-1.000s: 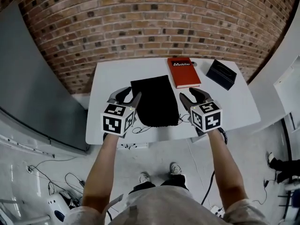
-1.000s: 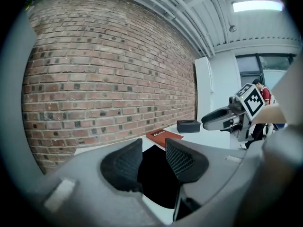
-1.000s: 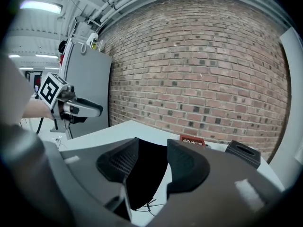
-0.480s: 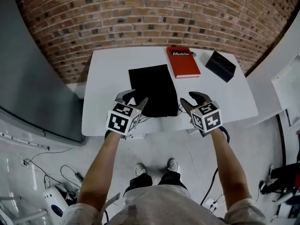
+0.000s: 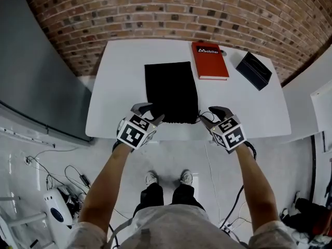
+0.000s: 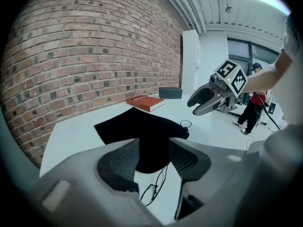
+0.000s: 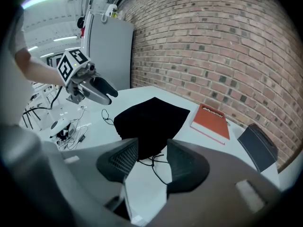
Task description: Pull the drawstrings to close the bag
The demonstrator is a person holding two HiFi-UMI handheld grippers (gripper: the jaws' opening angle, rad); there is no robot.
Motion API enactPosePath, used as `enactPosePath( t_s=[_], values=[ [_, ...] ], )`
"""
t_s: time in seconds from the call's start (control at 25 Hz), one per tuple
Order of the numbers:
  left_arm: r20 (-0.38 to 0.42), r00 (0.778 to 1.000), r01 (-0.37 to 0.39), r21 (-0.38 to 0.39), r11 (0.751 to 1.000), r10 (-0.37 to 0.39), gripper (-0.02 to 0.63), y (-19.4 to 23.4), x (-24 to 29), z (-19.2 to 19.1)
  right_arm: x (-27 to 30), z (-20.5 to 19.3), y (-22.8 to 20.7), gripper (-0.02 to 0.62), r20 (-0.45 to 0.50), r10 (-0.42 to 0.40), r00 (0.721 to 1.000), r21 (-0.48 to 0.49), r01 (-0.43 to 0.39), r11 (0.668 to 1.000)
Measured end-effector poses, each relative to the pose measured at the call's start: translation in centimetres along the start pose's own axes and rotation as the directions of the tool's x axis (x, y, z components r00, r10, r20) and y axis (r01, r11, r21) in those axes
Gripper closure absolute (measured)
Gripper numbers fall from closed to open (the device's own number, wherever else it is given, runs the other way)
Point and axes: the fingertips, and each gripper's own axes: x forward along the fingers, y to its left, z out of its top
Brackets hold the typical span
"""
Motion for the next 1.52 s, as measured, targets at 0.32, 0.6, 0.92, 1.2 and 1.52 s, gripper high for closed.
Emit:
enactPosePath(
  t_s=[0.32,0.6,0.92,1.2,1.52],
  values=[
    [-0.144,0.989,-0.009,0.060,0.998,0.017,0.400,-1.2,2.3,-4.1,1.9,-3.2,-0.2,0.407,-0.064,0.110,0.992,-0.096,-0.116,0.989],
    [-0.256,0.967,0.003,0.079,0.997,0.017,0.400,-2.1,3.5,-6.7,3.5,-5.0,0.2,0.407,-0.135,0.186,0.973,-0.189,-0.210,0.959],
    [-0.325,0.945,-0.004,0.078,0.997,0.029,0.401,-2.2,4.4,-8.2,5.2,-6.2,1.7,0.405,-0.218,0.263,0.940,-0.279,-0.318,0.906],
    [-0.355,0.934,-0.015,0.055,0.998,0.034,0.410,-1.9,5.0,-8.6,6.2,-6.8,1.9,0.403,-0.287,0.295,0.911,-0.356,-0.388,0.850],
    [-0.368,0.930,-0.035,-0.018,0.999,0.026,0.416,-1.6,5.1,-8.8,6.3,-6.8,2.4,0.433,-0.333,0.352,0.875,-0.334,-0.458,0.824]
  ],
)
